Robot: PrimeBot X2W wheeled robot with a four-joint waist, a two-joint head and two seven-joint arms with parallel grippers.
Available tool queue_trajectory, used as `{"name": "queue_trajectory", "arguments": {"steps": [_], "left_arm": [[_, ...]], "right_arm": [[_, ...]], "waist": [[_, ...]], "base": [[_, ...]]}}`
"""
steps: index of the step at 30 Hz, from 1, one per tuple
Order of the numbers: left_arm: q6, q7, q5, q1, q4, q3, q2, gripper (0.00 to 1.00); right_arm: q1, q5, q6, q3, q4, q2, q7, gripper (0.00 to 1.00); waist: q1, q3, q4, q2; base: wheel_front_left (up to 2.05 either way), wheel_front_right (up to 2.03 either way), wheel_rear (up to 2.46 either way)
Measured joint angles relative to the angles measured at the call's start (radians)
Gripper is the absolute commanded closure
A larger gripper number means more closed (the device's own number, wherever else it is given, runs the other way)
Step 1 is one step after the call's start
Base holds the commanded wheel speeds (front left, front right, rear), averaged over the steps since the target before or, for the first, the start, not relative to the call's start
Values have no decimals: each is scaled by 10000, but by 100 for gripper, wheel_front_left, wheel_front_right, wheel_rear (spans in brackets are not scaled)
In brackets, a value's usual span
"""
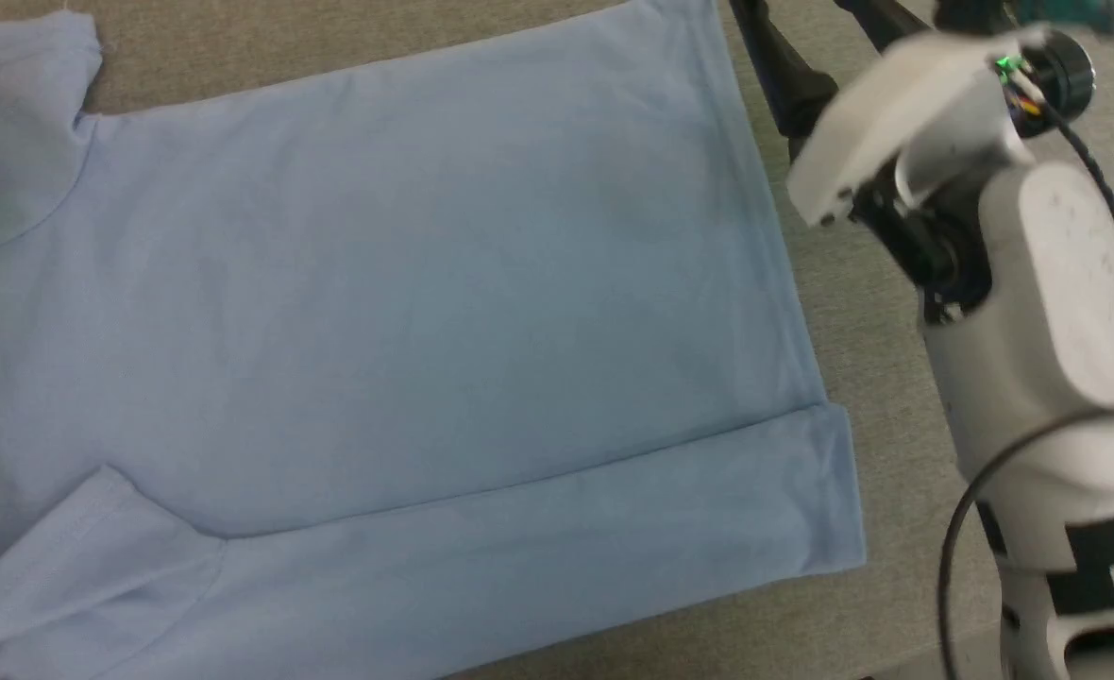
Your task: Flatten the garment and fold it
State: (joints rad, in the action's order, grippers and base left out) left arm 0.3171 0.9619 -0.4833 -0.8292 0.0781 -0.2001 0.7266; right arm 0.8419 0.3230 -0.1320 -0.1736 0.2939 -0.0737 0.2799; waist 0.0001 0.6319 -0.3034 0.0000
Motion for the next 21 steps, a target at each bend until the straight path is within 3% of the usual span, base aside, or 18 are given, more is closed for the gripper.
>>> {"name": "queue_trajectory", "arguments": {"steps": [10,11,13,14,17,21], "left_arm": [[-272,-161,-15,-561,-75,-265,-234,100],[-299,-211,-17,-601,-69,-286,-261,100],[-364,-320,-23,-660,-58,-330,-318,100],[-397,-372,-29,-683,-44,-334,-345,100],[-518,-752,-46,-702,54,-357,-410,100],[-757,-1802,-107,-584,180,-313,-560,100]], "right_arm": [[2133,263,0,-86,2422,171,3935,2],[2245,194,0,-125,2481,169,4155,42],[2479,23,0,-196,2512,148,4493,94],[2510,8,0,-222,2493,150,4520,100],[2497,-17,0,-389,2385,155,4458,100],[2090,-50,0,-587,2077,48,3423,100]], "waist": [[0,397,419,0],[0,423,449,0],[-1,474,523,0],[0,487,548,0],[0,475,592,0],[0,291,616,0]], "base": [[0,0,0],[0,0,0],[0,0,0],[0,0,0],[0,0,0],[0,0,0]]}}
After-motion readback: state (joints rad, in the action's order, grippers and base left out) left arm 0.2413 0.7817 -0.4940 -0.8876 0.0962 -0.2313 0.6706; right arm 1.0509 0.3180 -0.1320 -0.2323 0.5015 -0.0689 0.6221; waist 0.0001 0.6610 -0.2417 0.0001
